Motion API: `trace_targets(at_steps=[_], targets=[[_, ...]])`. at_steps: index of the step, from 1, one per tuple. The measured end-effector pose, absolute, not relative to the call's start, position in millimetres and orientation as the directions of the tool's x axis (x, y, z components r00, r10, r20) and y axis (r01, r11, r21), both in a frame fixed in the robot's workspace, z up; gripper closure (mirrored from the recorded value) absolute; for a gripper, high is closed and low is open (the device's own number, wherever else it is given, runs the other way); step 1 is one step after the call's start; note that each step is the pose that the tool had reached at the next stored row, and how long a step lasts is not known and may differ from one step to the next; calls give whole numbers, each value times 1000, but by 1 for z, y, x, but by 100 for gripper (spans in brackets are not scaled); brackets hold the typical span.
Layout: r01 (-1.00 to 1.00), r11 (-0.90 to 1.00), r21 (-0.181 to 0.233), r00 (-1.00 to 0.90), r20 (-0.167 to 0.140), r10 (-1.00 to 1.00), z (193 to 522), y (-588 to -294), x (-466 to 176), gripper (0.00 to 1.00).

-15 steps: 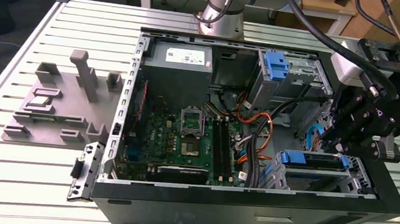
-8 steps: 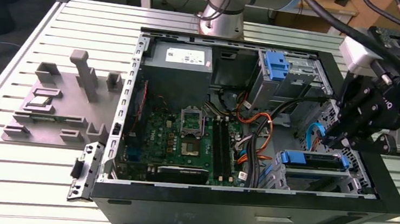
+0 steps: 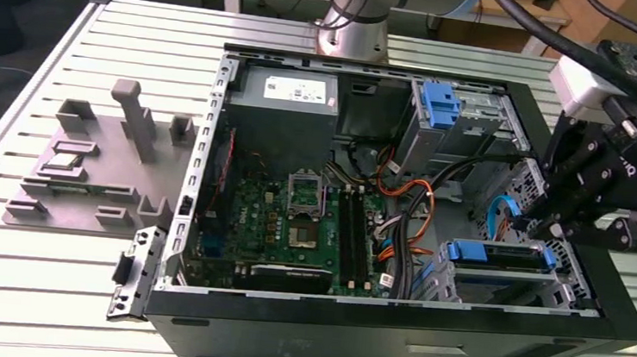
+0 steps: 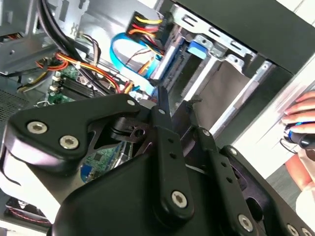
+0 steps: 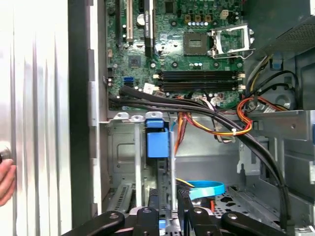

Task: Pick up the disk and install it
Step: 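Insert the disk into the insertion slot, then insert the first disk wire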

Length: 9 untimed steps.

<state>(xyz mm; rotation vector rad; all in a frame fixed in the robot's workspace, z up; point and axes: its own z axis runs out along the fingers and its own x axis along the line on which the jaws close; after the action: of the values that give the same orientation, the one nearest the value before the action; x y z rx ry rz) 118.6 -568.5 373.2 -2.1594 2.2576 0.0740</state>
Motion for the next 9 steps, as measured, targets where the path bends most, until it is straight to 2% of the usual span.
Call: trace_targets(at_steps=[2,9], targets=[[-999,44,23,-45,-46,-998,363,-571,119,71],[-999,44,23,-45,-49,-998,363,-571,119,71]])
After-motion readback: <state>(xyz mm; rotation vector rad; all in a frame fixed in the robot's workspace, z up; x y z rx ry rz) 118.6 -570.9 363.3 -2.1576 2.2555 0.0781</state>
